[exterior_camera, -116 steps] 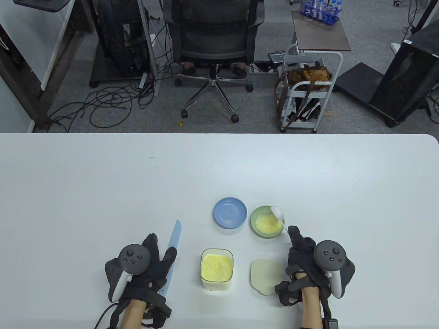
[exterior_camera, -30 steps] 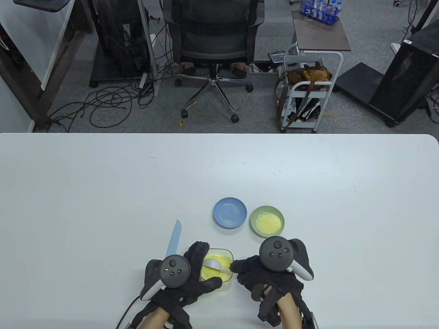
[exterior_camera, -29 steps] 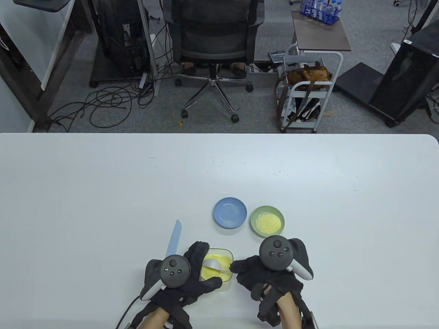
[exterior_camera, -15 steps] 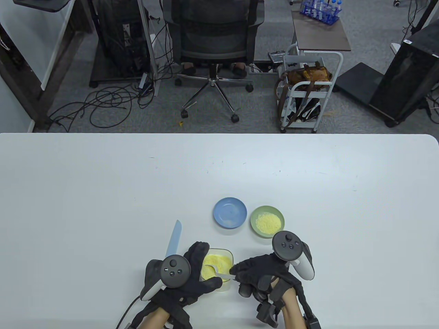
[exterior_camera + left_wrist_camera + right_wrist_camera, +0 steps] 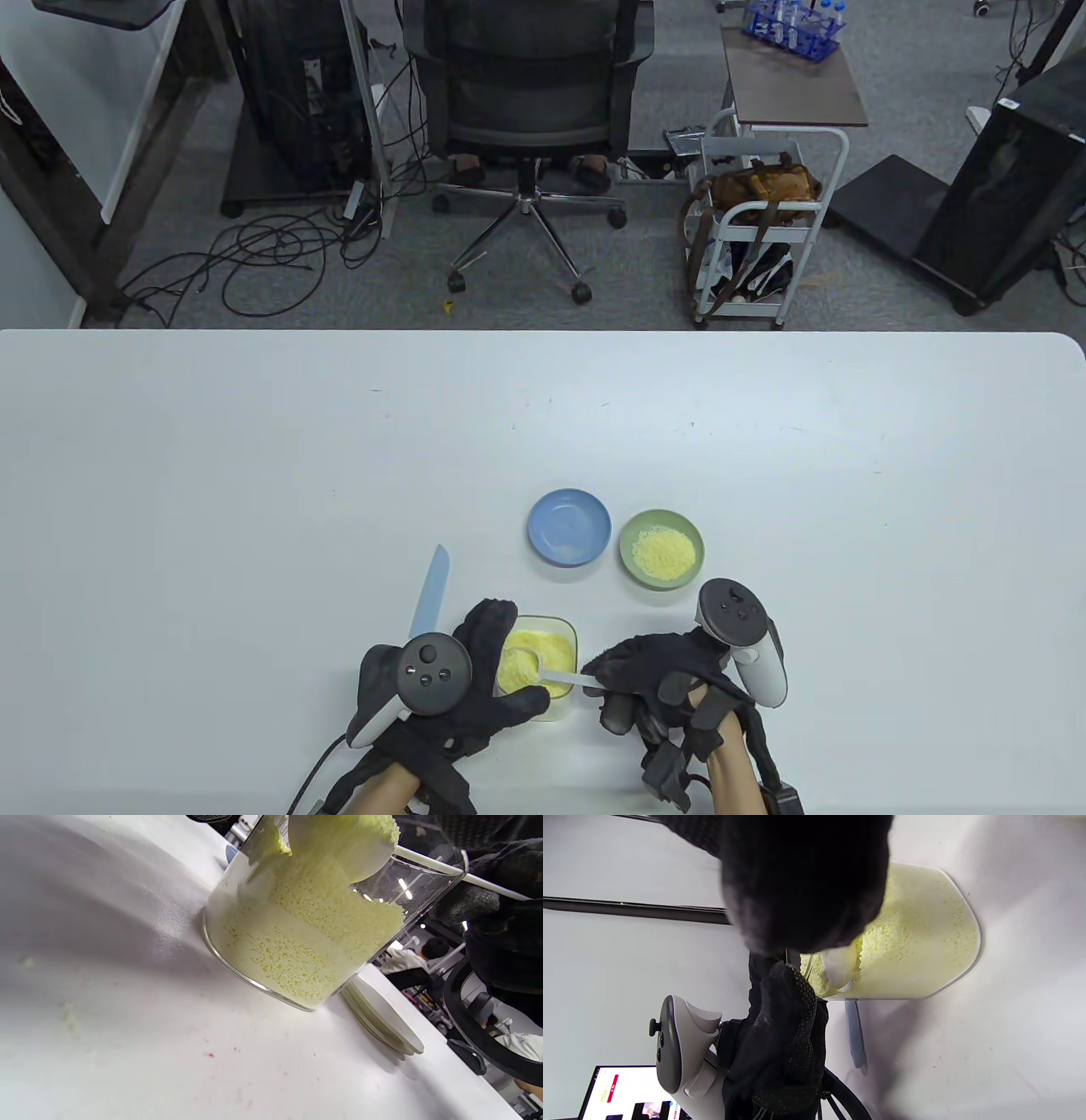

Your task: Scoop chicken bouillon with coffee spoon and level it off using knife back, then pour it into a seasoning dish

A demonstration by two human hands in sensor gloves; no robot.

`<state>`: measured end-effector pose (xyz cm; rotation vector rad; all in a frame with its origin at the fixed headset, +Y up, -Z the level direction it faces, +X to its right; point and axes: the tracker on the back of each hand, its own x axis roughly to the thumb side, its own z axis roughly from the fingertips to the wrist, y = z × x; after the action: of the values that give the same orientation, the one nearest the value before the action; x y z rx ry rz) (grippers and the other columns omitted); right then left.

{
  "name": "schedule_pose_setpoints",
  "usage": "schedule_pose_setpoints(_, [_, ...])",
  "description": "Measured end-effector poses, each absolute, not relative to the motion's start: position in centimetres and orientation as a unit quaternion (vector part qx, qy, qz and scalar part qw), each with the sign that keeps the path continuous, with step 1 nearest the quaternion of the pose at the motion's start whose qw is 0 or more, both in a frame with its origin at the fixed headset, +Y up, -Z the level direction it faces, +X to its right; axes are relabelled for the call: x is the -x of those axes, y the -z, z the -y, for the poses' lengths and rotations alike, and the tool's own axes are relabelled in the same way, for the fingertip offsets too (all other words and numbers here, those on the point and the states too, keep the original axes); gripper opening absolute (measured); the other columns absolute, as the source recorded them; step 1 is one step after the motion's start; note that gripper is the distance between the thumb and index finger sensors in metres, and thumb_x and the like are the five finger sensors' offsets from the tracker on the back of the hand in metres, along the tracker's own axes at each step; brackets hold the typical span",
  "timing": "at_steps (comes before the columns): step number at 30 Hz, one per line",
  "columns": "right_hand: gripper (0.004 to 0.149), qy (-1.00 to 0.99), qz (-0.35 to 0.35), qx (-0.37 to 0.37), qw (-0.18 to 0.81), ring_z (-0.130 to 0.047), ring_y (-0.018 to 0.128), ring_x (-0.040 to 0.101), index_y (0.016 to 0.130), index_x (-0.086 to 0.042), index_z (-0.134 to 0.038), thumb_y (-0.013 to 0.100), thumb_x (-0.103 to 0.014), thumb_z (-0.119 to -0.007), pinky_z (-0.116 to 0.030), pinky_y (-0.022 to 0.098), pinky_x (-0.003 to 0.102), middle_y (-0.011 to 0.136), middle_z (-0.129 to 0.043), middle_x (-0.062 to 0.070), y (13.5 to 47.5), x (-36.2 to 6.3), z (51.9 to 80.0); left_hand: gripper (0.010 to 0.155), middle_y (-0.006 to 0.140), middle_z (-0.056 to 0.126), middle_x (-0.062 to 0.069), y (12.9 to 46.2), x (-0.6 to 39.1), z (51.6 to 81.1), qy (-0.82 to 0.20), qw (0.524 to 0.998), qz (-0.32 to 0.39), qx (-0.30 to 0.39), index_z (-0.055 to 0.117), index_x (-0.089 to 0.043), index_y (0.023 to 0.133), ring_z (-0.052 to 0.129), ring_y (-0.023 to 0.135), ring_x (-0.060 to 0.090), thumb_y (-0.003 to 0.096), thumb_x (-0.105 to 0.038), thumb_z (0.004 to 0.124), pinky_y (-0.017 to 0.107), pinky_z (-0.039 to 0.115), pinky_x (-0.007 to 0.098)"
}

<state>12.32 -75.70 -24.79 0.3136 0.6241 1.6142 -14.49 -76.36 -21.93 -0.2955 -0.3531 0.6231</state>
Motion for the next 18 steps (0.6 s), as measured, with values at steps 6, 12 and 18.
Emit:
schedule_pose_setpoints(6, [0.041,-0.692,-0.254,-0.136,0.662,-0.089,-0.014,-0.008,0.063,0.019,-0.077,0.042,-0.016,-0.075,-0.086,-0.015,0.025,0.019,-0.093,0.026,24.7,-12.9,75.4,0.106,0.119,0.022,0.017,21.9,16.2,74.7,-0.327,0.927,0.171,0.075,0.018,-0.019,0.109,0.039,0.114,0.039,0.0345,-0.078,0.066,0.077,0.038,0.062])
schedule_pose_setpoints(12, [0.041,-0.682,-0.235,-0.137,0.679,-0.089,-0.014,-0.008,0.063,0.019,-0.077,0.042,-0.016,-0.075,-0.087,-0.015,0.025,0.019,-0.093,0.026,24.4,-13.7,74.9,0.098,0.119,0.022,0.017,22.3,20.1,73.2,-0.301,0.949,0.086,0.042,0.022,-0.020,0.110,0.035,0.114,0.040,0.0407,-0.069,0.069,0.078,0.033,0.062])
schedule_pose_setpoints(18, [0.041,-0.678,-0.225,-0.141,0.685,-0.089,-0.014,-0.008,0.063,0.019,-0.077,0.043,-0.016,-0.075,-0.086,-0.014,0.024,0.020,-0.093,0.026,24.2,-14.1,74.6,0.084,0.116,0.039,0.020,23.1,22.0,74.7,-0.209,0.974,-0.013,0.092,0.037,-0.017,0.108,0.050,0.108,0.043,0.0454,-0.059,0.074,0.076,0.041,0.061])
